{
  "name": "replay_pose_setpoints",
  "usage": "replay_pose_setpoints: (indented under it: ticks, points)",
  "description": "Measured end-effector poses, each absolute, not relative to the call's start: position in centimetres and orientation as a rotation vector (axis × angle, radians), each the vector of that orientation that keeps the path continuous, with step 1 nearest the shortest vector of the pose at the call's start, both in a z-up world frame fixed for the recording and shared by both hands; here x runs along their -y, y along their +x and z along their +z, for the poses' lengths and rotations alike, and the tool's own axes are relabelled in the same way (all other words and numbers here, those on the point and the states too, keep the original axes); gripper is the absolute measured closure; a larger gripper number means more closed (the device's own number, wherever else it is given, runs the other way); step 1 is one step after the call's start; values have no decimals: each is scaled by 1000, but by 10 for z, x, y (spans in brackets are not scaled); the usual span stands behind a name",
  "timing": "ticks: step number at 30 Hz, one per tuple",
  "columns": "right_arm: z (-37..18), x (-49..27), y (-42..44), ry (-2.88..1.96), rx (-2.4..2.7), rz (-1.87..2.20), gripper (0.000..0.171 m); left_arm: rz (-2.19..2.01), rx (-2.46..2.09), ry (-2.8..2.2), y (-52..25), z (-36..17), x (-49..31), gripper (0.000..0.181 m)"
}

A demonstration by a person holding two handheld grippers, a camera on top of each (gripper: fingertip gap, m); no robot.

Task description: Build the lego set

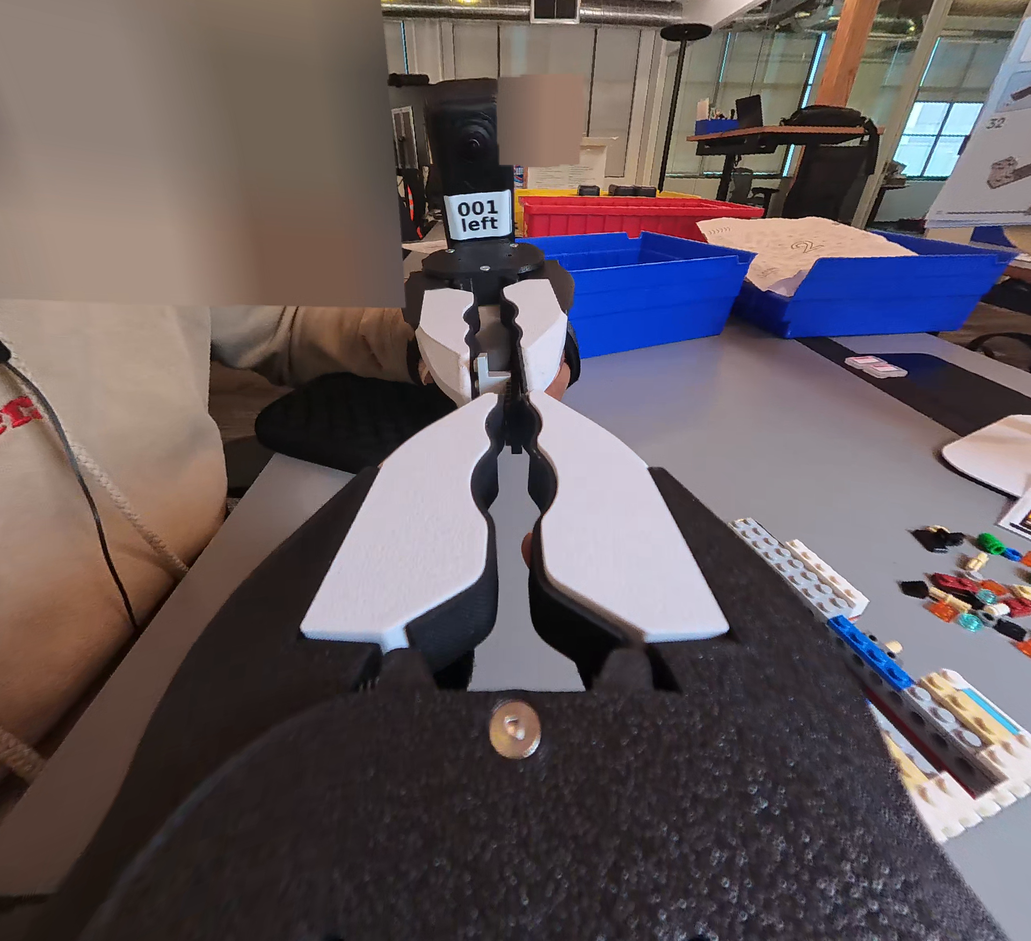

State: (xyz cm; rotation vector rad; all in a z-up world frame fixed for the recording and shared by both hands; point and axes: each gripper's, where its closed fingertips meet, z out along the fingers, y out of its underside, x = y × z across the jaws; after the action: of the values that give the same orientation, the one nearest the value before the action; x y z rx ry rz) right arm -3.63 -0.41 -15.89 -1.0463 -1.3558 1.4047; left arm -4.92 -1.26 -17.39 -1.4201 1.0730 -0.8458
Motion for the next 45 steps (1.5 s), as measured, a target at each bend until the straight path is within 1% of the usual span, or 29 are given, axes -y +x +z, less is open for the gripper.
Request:
replay_pose_setpoints:
  ticks: [6,9,12,16,24,26,29,33,35,40,43,45]
  points:
    - [-151,9,-35,-1045,1377,1371,166,-897,-1055,-1396,-48,-165,17,161]
    - [-145,12,-36,-1037,1401,1284,166,-915,-1055,-1369,-48,-159,20,161]
    - [-154,4,-39,-1074,1404,1153,164,-926,-1043,-1408,-52,-167,14,162]
    - [-170,-9,-42,-1166,1402,1115,162,-918,-1026,-1479,-55,-180,4,162]
    - [-175,-9,-41,-1281,1422,1218,165,-911,-1010,-1504,-56,-182,2,161]
    - [-174,-9,-42,-1359,1386,1308,166,-800,-991,-1470,-59,-178,-5,158]
    - [-171,-12,-42,-1462,1304,1427,167,-638,-1041,-1432,-58,-178,-5,149]
    - [-174,-9,-44,-1567,1256,1518,167,-476,-1078,-1393,-60,-178,-8,154]
    - [-177,-7,-45,-1604,1245,1556,167,-397,-1123,-1376,-59,-182,-7,163]
    - [-186,-10,-45,-1698,1218,1621,166,-376,-1152,-1407,-60,-191,-9,164]
    - [-196,-12,-45,-1739,1243,1575,166,-395,-1167,-1450,-60,-200,-11,164]
    - [-203,-17,-44,-1705,1328,1415,163,-464,-1170,-1530,-60,-209,-11,165]
